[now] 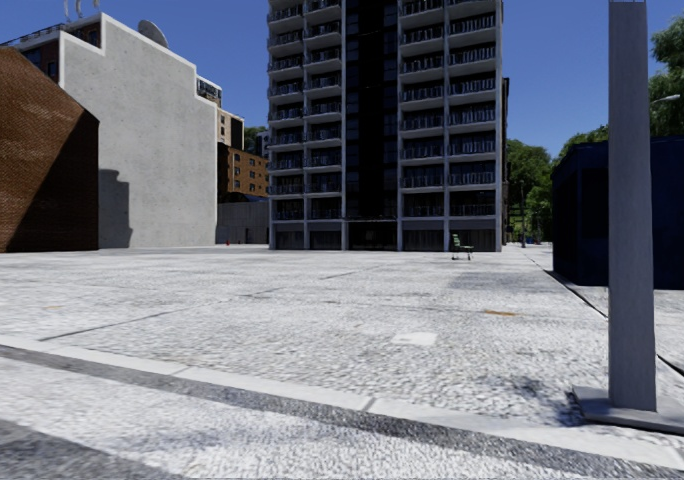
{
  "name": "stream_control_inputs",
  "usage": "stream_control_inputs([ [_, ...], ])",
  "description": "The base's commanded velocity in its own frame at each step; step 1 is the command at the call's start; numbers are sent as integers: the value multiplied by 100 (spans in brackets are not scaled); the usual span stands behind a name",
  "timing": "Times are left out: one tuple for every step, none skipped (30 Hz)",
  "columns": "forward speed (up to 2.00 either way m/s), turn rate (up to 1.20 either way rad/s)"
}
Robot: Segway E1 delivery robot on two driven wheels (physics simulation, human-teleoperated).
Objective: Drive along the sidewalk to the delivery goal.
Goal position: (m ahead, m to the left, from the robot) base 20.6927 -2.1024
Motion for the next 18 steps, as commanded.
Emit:
stream_control_inputs([
  [200, 0],
  [200, 0],
  [200, 0],
  [200, 0],
  [200, 0],
  [200, 0],
  [200, 0],
  [200, 0],
  [200, 0],
  [200, 0],
  [200, 0],
  [191, 0],
  [188, 0],
  [188, 0],
  [187, 0],
  [186, 0],
  [186, 0],
  [186, 0],
])
